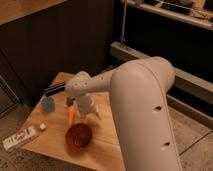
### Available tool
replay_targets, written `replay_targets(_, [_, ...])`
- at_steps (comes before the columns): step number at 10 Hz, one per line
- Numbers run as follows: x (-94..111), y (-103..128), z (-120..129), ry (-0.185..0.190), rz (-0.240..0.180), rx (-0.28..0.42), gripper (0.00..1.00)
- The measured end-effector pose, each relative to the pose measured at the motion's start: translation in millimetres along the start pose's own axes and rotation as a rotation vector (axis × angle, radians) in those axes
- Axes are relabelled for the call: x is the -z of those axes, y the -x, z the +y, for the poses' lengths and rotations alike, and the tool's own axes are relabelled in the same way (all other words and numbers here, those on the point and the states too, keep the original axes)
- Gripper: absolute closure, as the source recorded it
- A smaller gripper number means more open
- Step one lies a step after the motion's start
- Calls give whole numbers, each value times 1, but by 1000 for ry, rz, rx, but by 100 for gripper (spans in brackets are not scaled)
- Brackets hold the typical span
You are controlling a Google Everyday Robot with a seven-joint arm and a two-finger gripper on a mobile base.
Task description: Push the ceramic bowl across the table
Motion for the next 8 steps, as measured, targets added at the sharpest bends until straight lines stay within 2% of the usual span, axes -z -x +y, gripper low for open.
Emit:
replay_targets(3, [-4, -9, 6, -8, 24, 43, 35])
replay_targets(6, [-15, -24, 12, -35, 70, 100, 35])
replay_targets(8, [-23, -42, 25, -51, 116, 156, 35])
